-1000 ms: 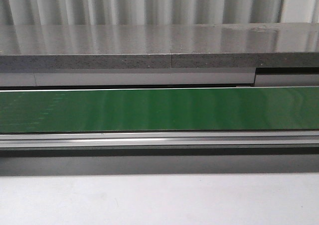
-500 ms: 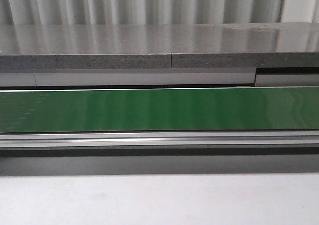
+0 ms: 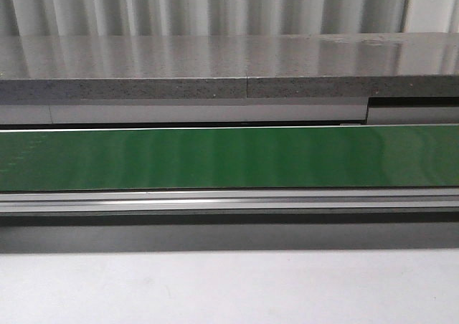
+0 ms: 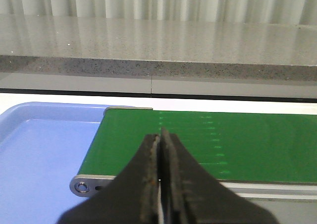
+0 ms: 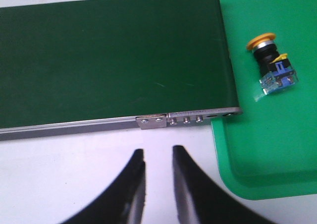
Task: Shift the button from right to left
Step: 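Lower the open right gripper around the button's blue base and close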
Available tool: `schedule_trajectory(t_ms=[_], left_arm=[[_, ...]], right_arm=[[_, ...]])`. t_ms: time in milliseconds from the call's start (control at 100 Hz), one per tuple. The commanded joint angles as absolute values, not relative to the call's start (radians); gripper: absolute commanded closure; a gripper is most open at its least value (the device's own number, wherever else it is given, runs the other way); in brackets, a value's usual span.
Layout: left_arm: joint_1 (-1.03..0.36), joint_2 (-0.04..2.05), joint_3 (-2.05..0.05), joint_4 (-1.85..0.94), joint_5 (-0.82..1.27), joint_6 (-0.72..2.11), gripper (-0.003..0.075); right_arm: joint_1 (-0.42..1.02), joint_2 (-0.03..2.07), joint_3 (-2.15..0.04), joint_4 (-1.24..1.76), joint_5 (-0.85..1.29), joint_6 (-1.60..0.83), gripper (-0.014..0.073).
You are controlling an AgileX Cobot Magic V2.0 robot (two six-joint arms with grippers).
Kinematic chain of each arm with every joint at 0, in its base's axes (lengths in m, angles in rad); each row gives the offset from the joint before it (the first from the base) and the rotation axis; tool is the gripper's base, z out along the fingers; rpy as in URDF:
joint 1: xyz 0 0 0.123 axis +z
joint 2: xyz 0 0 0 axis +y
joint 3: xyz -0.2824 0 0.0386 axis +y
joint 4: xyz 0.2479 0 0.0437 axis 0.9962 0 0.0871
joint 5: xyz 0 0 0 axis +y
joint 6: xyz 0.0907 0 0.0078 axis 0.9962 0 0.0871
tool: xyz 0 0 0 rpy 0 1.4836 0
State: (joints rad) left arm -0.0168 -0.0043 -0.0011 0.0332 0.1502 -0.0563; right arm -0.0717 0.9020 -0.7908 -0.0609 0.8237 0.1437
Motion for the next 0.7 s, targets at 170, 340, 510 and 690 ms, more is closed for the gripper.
schedule_trajectory(t_ms=[170,340,510,690], left_arm=[[-0.017,-0.040,0.024,0.027,0.074,-0.058,0.0740],[-0.017,-0.040,0.024,0.027,0.074,-0.058,0.0740],[-0.017,-0.040,0.024,0.027,0.074,-0.058,0.0740],[-0.017,-0.040,0.024,0.027,0.074,-0.058,0.0740]], right_arm=[[-0.089,1.058,-0.944,-0.063,0.842,0.141,0.0040],[-0.194,1.170,-1.013,-0.059,0.876,0.163,0.0053],[-0.323,1.306,-1.092,-0.053,0.865,0.223,0.0053],[-0.438,1.489,-1.209,-0.022,0.885,0.237,0.0053]])
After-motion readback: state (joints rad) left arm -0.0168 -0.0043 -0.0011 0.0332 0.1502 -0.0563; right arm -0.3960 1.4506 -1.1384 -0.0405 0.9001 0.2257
